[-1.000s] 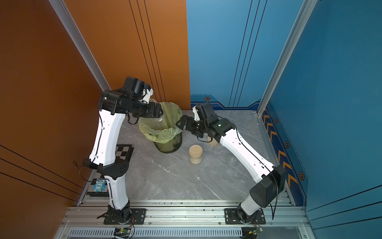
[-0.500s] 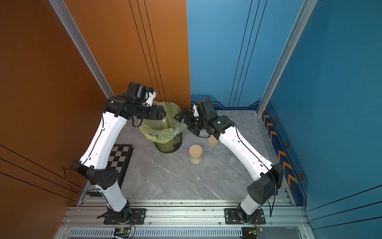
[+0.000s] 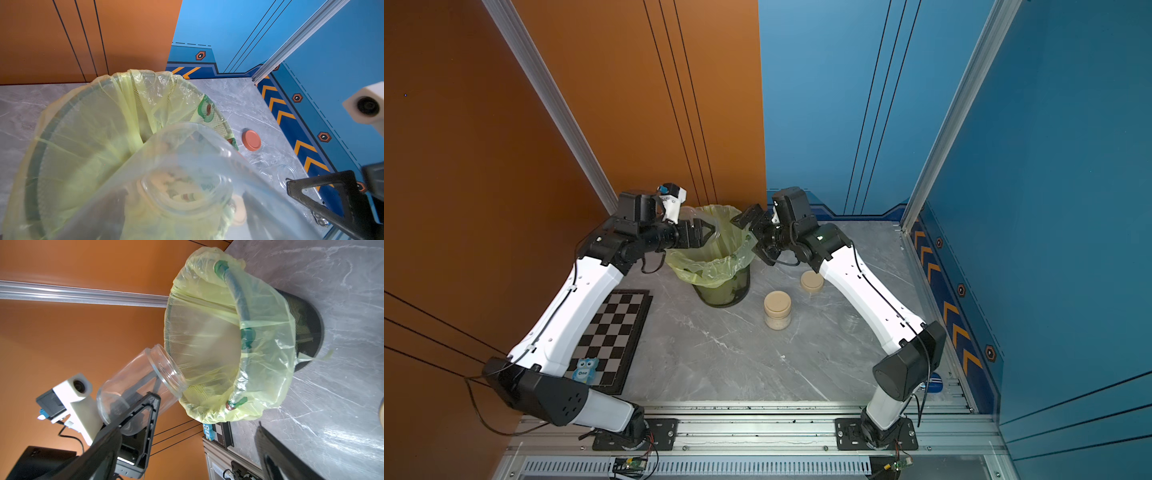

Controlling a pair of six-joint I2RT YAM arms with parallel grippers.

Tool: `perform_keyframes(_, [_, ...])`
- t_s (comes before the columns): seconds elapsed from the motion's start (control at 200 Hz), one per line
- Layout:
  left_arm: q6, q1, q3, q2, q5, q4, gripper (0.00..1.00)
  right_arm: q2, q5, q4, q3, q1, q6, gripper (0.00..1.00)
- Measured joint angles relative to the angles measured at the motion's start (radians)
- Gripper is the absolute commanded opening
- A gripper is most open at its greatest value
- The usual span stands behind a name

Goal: Empty moldy rice from jars
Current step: Pour the moldy rice from the jar into the trash bin, then place the jar at the center of the board.

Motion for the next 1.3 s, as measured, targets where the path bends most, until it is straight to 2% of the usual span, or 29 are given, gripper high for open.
perform_keyframes(0.285, [-0.035, 0.033, -0.224, -0.083, 0.129, 0.296, 0.0, 0.061, 0.0, 0.008, 0.077, 0.032, 0.09, 1.0])
perform_keyframes(0.515, [-0.064, 0.035, -0.419, -0.182, 0.171, 0.556, 0.0, 0.102, 0.0, 0.045, 0.124, 0.055, 0.142, 1.0])
perform_keyframes(0.716, [-0.062, 0.032, -0.446, -0.191, 0.199, 0.66, 0.0, 0.131, 0.0, 0.075, 0.139, 0.075, 0.177, 1.0])
perform_keyframes(1.021, [-0.021, 0.0, -0.472, -0.206, 0.198, 0.702, 0.0, 0.181, 0.0, 0.134, 0.185, 0.111, 0.233, 1.0])
perform_keyframes(1.296, [0.021, -0.026, -0.475, -0.208, 0.132, 0.705, 0.0, 0.203, 0.008, 0.171, 0.187, 0.118, 0.289, 1.0])
